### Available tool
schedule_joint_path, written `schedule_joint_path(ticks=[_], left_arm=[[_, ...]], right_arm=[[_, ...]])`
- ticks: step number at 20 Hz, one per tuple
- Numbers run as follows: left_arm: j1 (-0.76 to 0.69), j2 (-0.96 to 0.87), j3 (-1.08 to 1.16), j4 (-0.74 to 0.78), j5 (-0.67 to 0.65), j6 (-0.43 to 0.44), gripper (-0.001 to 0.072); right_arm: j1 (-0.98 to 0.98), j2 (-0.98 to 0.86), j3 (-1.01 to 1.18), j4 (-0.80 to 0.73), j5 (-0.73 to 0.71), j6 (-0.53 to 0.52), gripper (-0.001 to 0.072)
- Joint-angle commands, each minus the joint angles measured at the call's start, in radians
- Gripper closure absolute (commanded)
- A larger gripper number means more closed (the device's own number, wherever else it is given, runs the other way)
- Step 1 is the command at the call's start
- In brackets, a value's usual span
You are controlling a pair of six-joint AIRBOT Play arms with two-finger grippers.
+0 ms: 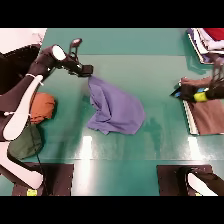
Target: Fold the shirts.
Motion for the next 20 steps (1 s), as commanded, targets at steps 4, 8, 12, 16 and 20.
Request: schedule_joint_path(ticks=[4,8,12,16,20], left_arm=[[0.016,0.05,0.003,0.085,-0.057,0.032,0.0683],[0.016,0.05,0.004,0.085,-0.056,0.043,0.0683],[0.016,0.054,0.004,0.085,-0.079,0.047,0.0683],[0.016,0.135,0.006,0.114,-0.082,0.046,0.0683],[0.016,0.378,0.022,0.175,-0.018,0.047,0.0684]], right_arm=[[0.069,-0.26,-0.237,0.311,-0.17,-0.141,0.0231],[0.218,-0.396,-0.175,0.363,-0.245,-0.165,0.0273],[0.316,-0.515,-0.051,0.349,-0.256,-0.165,0.0506],[0.333,-0.499,0.07,0.19,-0.225,-0.16,0.0696],[0.258,-0.297,0.277,0.0,-0.121,-0.127,0.0696]])
